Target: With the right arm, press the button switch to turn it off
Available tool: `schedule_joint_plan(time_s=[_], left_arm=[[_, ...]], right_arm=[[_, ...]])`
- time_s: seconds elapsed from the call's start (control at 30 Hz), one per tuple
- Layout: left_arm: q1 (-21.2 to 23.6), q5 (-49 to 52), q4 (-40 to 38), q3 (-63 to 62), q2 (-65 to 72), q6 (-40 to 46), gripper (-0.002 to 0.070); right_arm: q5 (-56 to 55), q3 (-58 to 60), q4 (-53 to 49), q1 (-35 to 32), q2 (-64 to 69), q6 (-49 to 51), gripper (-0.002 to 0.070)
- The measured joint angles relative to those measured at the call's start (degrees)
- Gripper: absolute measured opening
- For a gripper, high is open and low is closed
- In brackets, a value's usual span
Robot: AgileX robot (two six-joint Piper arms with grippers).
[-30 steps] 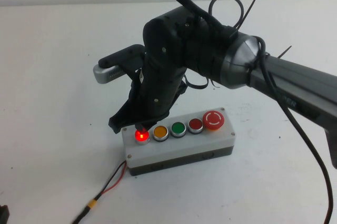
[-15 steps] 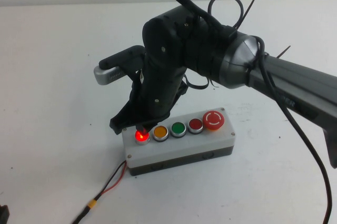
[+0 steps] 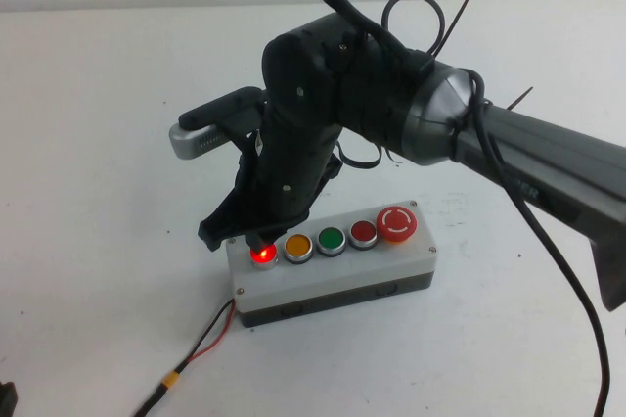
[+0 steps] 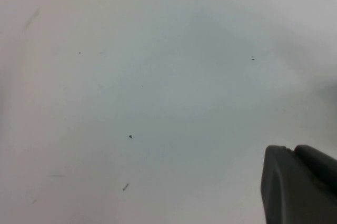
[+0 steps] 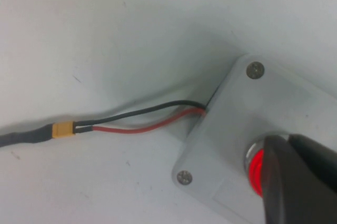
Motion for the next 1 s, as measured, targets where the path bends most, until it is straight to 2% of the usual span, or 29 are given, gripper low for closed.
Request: schedule_joint_plan(time_s=[0.3,0.6,1.0], left_arm=[[0.00,0.00,0.00,0.00,0.00,0.00,-0.0002],[0.00,0.00,0.00,0.00,0.00,0.00,-0.0002],[0.00,0.00,0.00,0.00,0.00,0.00,-0.0002]], right_arm=[[0.56,-0.24,-1.28,0.00,-2.38,-0.67,-0.0016],[1.54,2.16,-4.50,0.00,-17.01,-2.78,-0.0016],[2.81,24.37,-5.69,0.00,-44.79,-1.85,-0.0017]])
